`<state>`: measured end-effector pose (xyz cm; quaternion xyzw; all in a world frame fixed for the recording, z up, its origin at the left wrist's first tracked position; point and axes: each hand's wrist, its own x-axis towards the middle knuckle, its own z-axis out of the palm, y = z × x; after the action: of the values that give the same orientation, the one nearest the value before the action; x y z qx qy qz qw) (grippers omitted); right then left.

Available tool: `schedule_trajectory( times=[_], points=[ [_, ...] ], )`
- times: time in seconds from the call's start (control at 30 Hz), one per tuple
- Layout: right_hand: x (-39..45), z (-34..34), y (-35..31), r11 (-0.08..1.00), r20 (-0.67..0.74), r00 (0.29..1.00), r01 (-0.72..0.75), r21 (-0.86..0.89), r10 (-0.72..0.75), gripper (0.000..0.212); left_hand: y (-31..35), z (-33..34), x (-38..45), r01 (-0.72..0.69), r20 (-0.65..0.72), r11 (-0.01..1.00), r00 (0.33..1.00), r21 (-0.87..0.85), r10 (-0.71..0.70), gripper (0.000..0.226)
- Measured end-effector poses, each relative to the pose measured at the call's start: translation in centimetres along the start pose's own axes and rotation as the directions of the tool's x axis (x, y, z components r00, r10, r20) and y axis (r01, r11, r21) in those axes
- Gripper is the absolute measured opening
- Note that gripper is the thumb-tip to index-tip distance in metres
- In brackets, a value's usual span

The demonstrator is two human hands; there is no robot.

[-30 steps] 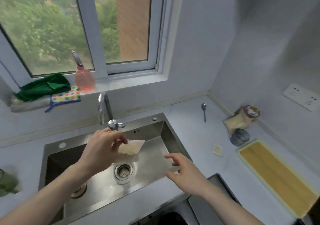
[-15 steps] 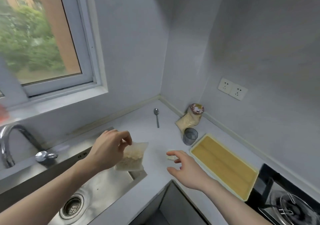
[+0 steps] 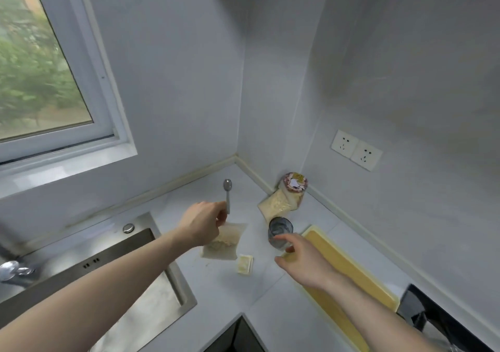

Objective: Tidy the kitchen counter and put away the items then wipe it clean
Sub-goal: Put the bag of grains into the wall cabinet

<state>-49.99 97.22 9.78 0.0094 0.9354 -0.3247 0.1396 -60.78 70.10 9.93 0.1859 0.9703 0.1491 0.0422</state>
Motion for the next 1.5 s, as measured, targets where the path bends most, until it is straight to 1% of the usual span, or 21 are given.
schedule_trajectory(
  times=[0.1, 0.2, 0.27, 0.63, 0.77, 0.87, 1.0, 1.1, 1.27, 1.43, 1.5],
  points=[
    [1.1, -0.9, 1.1, 0.999, -0.038, 0.998, -0.044, 0.019, 0.044, 0.051, 0.9, 1.4, 4.0, -0.038, 0.047, 0.999, 0.998, 0.018, 0.037, 0.026],
    [1.5, -1.2, 2.1, 0.995, -0.060, 0.994, -0.084, 0.048, 0.087, 0.050, 1.7, 2.4, 7.3, -0.070, 0.093, 0.997, 0.993, 0.038, 0.067, 0.030],
    [1.7, -1.4, 2.7, 0.993, -0.072, 0.992, -0.103, 0.052, 0.107, 0.050, 2.3, 2.9, 9.4, -0.071, 0.106, 0.997, 0.992, 0.030, 0.068, 0.030],
    [2.9, -3.4, 4.0, 0.985, -0.149, 0.974, -0.162, 0.058, 0.169, 0.045, 5.6, 5.4, 17.6, -0.074, 0.097, 0.997, 0.993, 0.000, 0.074, 0.028],
    [3.5, -3.8, 4.2, 0.983, -0.166, 0.970, -0.171, 0.067, 0.180, 0.046, 6.6, 6.6, 19.1, -0.080, 0.126, 0.997, 0.989, 0.014, 0.077, 0.031],
    [4.0, -3.7, 4.4, 0.981, -0.159, 0.969, -0.181, 0.068, 0.190, 0.046, 7.1, 7.8, 20.2, -0.104, 0.146, 0.992, 0.985, 0.071, 0.093, 0.030],
    [4.3, -3.3, 4.7, 0.979, -0.148, 0.968, -0.194, 0.063, 0.202, 0.048, 7.8, 9.3, 21.4, -0.101, 0.128, 0.987, 0.988, 0.123, 0.086, 0.032],
    [4.3, -3.3, 4.9, 0.977, -0.146, 0.967, -0.202, 0.071, 0.211, 0.047, 8.5, 9.9, 22.0, -0.099, 0.118, 0.990, 0.989, 0.100, 0.087, 0.038],
    [3.8, -3.8, 5.0, 0.974, -0.148, 0.963, -0.215, 0.076, 0.224, 0.047, 8.5, 10.4, 22.1, -0.124, 0.133, 0.992, 0.984, 0.026, 0.120, 0.040],
    [3.7, -4.1, 4.1, 0.973, -0.152, 0.962, -0.216, 0.080, 0.226, 0.049, 7.0, 9.8, 20.8, -0.161, 0.169, 0.987, 0.972, -0.015, 0.161, 0.058],
    [3.6, -4.1, 3.3, 0.975, -0.152, 0.964, -0.208, 0.073, 0.217, 0.049, 6.3, 9.0, 19.9, -0.186, 0.175, 0.982, 0.967, -0.012, 0.185, 0.061]
  ],
)
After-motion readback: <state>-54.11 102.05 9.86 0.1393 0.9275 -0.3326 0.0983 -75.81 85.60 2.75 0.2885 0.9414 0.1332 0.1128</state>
